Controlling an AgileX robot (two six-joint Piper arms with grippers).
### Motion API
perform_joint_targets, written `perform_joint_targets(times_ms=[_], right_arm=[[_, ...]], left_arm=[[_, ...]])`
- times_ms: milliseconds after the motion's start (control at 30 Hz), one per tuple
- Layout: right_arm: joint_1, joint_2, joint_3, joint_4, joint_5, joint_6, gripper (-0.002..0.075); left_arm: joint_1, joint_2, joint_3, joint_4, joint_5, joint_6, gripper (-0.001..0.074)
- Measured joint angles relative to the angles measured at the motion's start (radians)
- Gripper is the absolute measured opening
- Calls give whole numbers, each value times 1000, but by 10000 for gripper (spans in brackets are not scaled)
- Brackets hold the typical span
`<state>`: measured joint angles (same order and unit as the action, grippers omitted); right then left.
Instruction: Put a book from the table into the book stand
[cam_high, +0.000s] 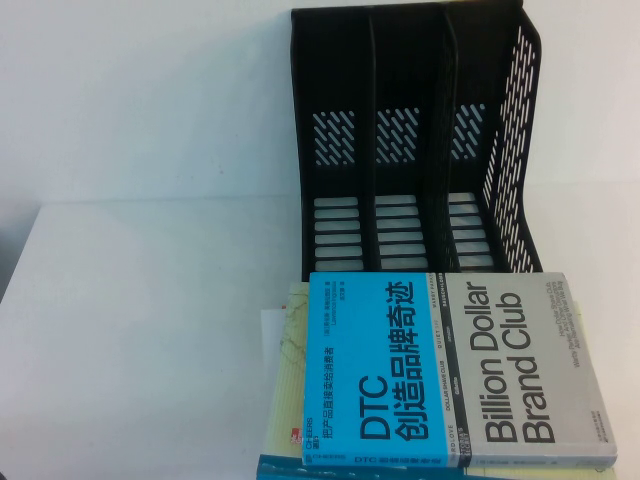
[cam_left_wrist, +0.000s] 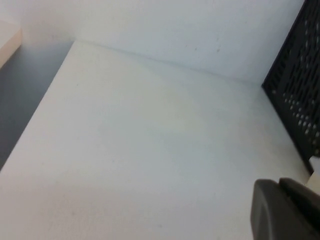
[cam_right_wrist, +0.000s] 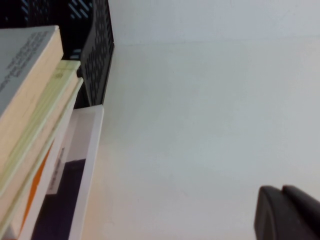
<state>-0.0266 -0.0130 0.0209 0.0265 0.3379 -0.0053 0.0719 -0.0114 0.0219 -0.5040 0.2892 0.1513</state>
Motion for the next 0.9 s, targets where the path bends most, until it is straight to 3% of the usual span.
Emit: perform_joint_targets(times_ms=[367, 633, 900], right_arm=[[0, 0, 5, 9, -138, 5, -3], [0, 0, 6, 175, -361, 171, -3], [0, 0, 6, 232, -449, 188, -3]], left_arm=[[0, 0, 0, -207, -75, 0, -4], [0, 0, 0, -408, -164, 0, -4], [0, 0, 0, -564, -223, 0, -4]])
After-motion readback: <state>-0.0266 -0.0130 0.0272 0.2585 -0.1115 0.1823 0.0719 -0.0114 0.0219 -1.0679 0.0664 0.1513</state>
